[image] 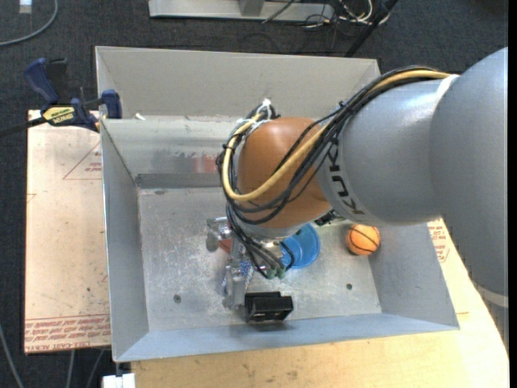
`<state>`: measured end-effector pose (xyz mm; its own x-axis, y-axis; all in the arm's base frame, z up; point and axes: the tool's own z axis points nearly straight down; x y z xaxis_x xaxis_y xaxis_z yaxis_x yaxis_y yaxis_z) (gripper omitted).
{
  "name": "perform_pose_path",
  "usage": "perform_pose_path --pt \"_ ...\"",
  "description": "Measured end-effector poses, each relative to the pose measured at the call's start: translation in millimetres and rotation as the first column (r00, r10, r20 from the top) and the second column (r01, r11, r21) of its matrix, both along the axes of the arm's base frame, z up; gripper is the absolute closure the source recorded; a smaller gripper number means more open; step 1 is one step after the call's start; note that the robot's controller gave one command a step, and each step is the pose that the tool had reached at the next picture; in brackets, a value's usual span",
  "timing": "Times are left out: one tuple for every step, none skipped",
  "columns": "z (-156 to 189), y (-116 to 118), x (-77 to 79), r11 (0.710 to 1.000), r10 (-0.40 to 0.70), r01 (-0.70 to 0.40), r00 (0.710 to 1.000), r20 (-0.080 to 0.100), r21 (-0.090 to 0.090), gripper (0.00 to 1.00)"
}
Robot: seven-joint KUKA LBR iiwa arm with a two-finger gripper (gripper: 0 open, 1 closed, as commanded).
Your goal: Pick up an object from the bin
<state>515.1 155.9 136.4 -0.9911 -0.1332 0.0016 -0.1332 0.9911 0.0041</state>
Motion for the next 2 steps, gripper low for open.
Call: perform_pose_path --pt "3 -8 46.6 0.991 0.130 -0.130 0.991 0.006 0.000 0.00" --pt "-2 -32 62.4 0.975 0.224 -0.224 0.974 0.014 0.000 0.00"
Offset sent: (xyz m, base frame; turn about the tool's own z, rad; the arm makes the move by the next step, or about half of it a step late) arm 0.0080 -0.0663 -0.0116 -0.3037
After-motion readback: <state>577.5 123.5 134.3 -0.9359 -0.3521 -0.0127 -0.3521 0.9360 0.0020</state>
